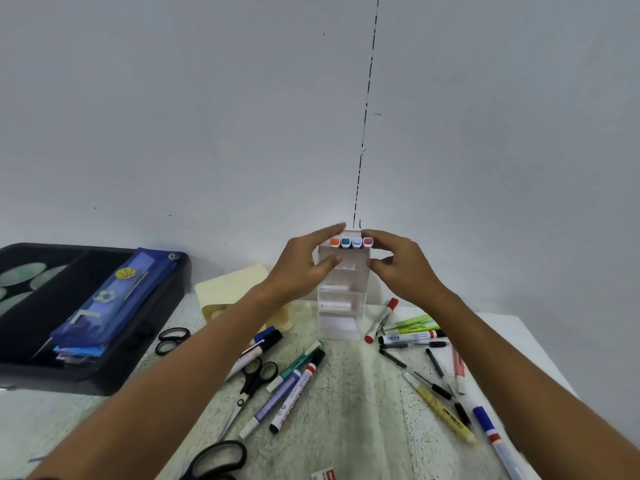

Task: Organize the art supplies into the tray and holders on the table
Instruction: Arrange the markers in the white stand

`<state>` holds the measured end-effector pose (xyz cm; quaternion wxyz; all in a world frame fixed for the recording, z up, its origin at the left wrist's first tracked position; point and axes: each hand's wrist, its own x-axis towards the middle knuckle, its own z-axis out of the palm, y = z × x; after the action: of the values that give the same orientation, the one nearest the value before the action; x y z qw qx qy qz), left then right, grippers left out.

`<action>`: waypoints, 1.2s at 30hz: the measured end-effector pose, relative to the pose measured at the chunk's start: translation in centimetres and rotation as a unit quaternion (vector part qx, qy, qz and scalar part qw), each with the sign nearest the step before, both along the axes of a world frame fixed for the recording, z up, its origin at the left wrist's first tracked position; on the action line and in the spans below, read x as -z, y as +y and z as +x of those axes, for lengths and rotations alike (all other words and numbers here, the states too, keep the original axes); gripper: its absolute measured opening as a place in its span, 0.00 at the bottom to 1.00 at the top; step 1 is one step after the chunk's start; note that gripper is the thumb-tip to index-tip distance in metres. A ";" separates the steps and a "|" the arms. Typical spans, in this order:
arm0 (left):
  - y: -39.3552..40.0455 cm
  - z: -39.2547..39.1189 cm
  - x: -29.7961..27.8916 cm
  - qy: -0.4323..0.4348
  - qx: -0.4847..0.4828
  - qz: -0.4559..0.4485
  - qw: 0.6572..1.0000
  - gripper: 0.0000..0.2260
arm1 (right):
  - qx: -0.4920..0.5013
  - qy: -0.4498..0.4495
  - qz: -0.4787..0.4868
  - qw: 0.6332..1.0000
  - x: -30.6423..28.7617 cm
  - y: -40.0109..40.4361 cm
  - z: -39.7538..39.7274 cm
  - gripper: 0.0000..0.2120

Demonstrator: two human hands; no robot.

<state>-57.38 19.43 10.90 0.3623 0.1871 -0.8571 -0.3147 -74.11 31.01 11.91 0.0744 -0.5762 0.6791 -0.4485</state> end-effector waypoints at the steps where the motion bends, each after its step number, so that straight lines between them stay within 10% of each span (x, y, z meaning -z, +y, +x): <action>1: 0.3 0.2 0.3 0.014 -0.017 -0.009 1.000 0.24 | 0.004 -0.003 -0.005 1.000 0.2 0.2 -0.2 0.25; 7: 3.5 1.5 3.9 0.111 -0.084 -0.203 0.969 0.08 | 0.080 -0.039 0.003 0.996 3.3 3.3 -3.4 0.14; 16: 9.3 -4.8 10.0 -0.021 0.115 -0.106 0.988 0.05 | 0.215 -0.065 0.128 0.966 10.2 10.1 -9.2 0.13; 36: 7.3 -18.1 14.4 -0.280 -0.089 -0.089 0.952 0.12 | 0.149 0.066 0.289 0.943 14.1 5.8 -15.0 0.12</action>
<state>-75.46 26.78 -3.47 0.1494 0.3103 -0.9286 -0.1382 -89.09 36.82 -2.17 0.1252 -0.4503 0.8611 -0.2000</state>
